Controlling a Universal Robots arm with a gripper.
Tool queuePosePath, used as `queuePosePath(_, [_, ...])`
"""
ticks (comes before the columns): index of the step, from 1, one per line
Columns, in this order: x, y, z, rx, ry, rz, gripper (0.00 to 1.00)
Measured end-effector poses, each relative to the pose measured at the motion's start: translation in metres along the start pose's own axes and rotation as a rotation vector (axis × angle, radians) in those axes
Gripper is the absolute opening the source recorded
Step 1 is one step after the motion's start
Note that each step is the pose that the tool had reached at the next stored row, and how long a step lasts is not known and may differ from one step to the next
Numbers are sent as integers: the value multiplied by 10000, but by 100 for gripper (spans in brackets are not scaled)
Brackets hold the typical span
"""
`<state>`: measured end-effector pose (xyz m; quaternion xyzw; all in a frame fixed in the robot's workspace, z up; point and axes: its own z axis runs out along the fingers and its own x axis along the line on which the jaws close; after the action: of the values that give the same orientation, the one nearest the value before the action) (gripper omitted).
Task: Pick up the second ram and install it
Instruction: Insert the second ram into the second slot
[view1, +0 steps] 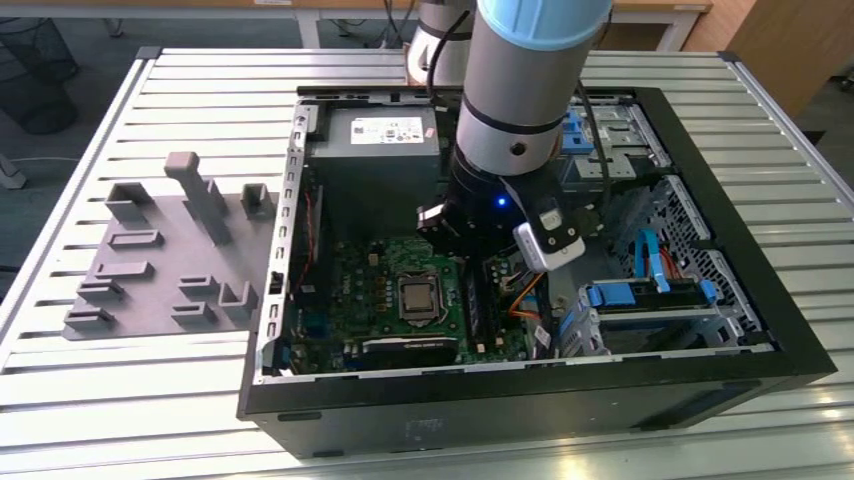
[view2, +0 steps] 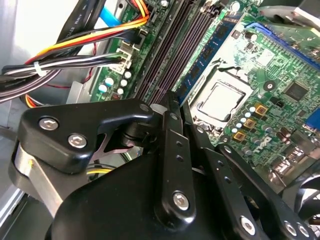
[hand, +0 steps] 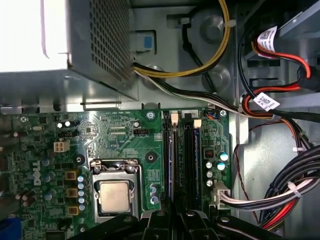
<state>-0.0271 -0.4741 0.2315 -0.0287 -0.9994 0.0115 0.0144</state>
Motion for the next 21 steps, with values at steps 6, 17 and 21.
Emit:
queuePosePath(6, [-25, -24, 35, -10, 2, 103, 14])
queuePosePath(17, [-41, -23, 102, -68, 9, 173, 14])
queuePosePath(21, [-43, -21, 133, -167, 13, 172, 14])
